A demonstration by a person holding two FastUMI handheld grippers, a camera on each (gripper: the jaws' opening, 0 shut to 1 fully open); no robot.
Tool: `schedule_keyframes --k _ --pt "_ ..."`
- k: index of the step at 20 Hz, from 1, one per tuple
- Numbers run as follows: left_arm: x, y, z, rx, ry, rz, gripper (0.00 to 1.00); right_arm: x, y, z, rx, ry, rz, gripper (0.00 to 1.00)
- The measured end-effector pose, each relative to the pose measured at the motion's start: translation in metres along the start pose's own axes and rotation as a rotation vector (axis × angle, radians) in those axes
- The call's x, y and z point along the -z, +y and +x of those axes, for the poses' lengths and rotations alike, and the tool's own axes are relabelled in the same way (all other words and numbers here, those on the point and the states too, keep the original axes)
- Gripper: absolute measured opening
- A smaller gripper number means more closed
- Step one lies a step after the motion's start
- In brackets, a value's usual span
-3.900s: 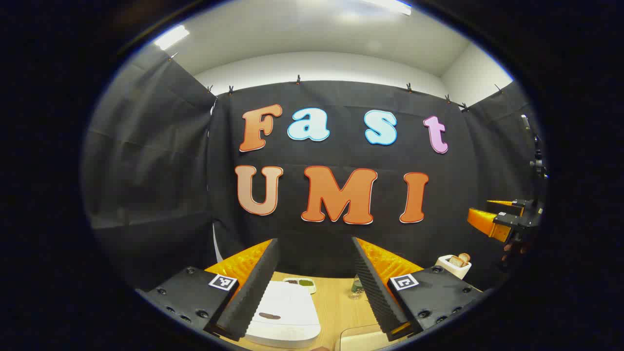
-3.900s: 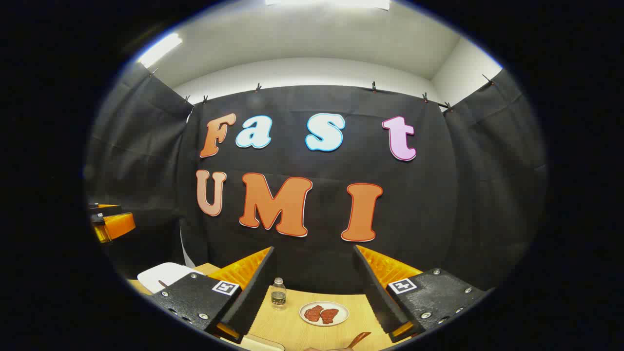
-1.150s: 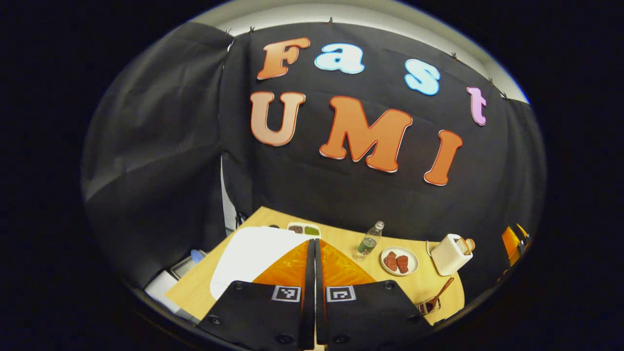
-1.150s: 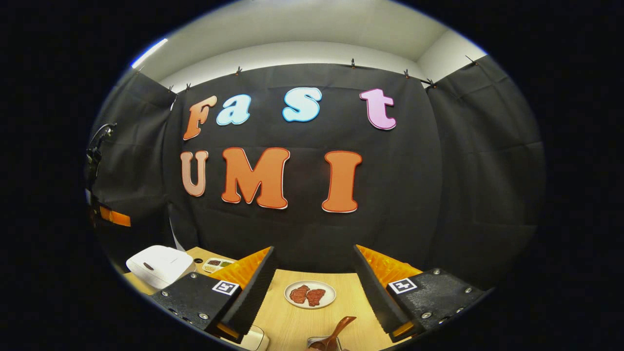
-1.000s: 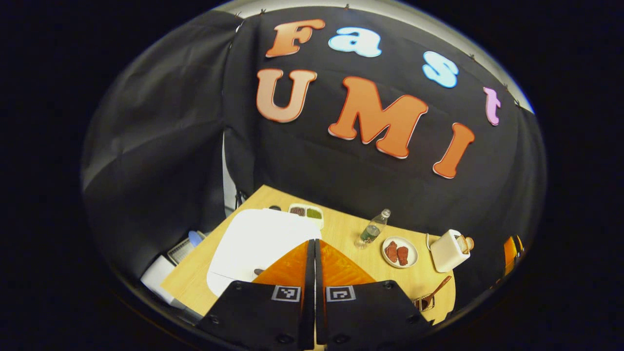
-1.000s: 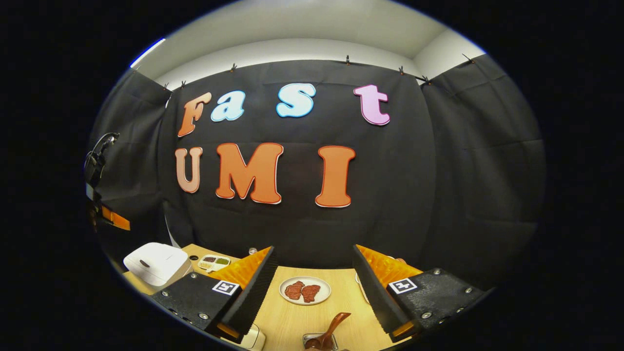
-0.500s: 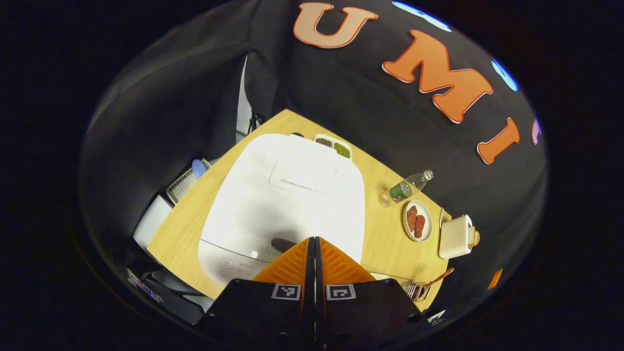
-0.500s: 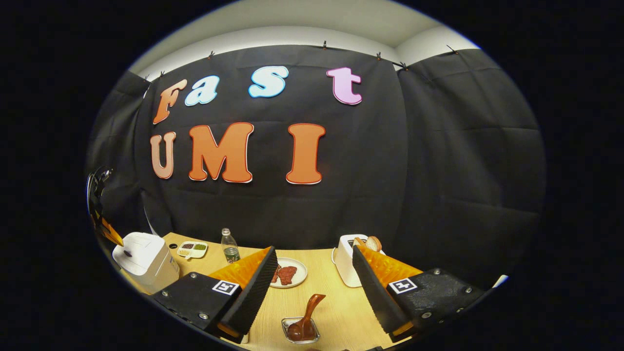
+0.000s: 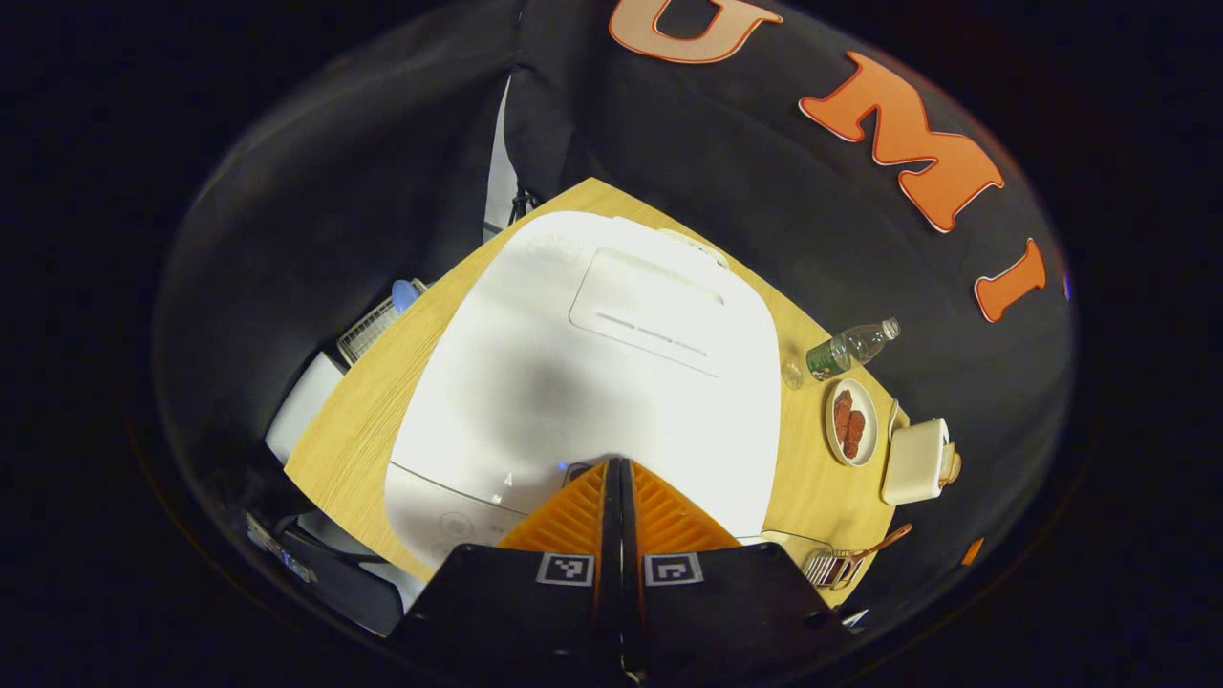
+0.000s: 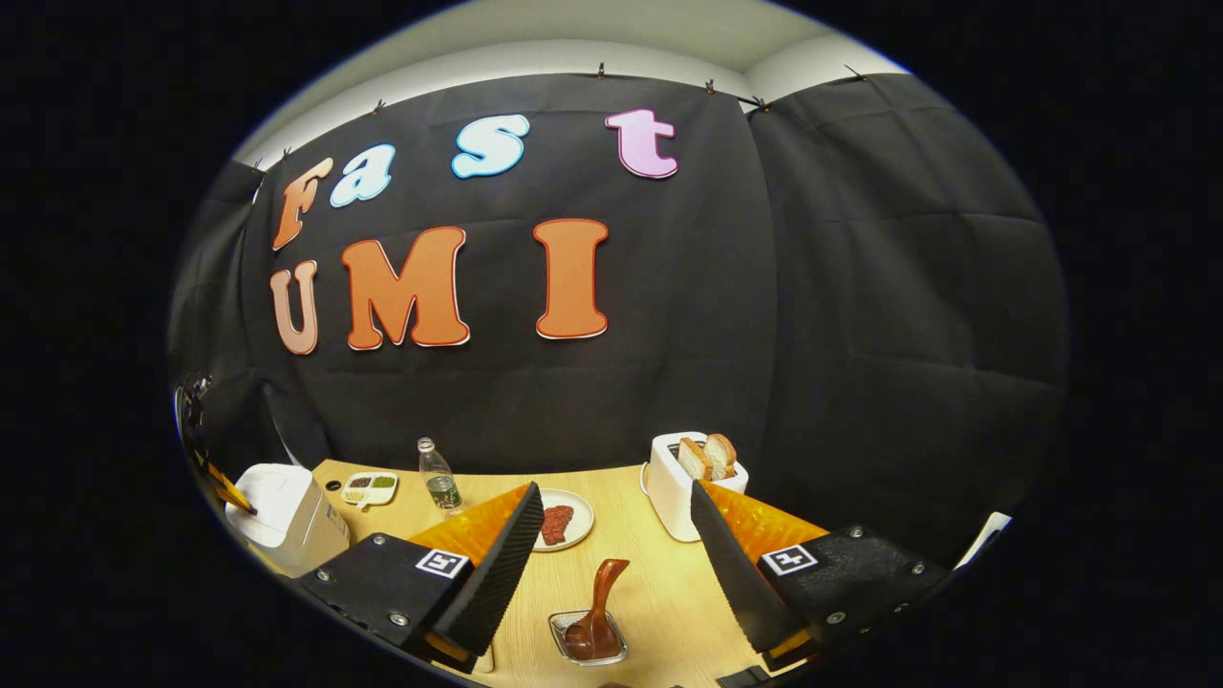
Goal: Close the left gripper, press the button to open the rice cooker; take a wooden spoon from the chopstick holder with the right hand, scoop a spoonful of rice and pour it into the rice cooker, then put the wooden spoon back into the chopstick holder.
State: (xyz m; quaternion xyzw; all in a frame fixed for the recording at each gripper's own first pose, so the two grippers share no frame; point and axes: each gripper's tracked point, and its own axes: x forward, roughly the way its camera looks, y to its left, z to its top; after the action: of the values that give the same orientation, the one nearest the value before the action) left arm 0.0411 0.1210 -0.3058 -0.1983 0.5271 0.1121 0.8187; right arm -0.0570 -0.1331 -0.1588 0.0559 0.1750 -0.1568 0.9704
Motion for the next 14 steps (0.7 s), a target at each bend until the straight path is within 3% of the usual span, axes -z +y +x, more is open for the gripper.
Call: schedule_keyframes --k 3,8,14 --pt "-0.010 -0.006 -0.013 0.025 -0.078 0.027 0.06 0.010 -0.004 0.007 0.004 0.037 0.019 0.96" --pt "-0.059 -0.030 -0.058 0.082 -0.412 0.060 0.06 0.030 -0.017 0.017 0.018 0.095 0.045 0.96" --pt "-0.094 -0.061 -0.119 0.054 -0.731 0.204 0.06 0.077 -0.015 0.030 -0.009 0.226 0.046 0.96"
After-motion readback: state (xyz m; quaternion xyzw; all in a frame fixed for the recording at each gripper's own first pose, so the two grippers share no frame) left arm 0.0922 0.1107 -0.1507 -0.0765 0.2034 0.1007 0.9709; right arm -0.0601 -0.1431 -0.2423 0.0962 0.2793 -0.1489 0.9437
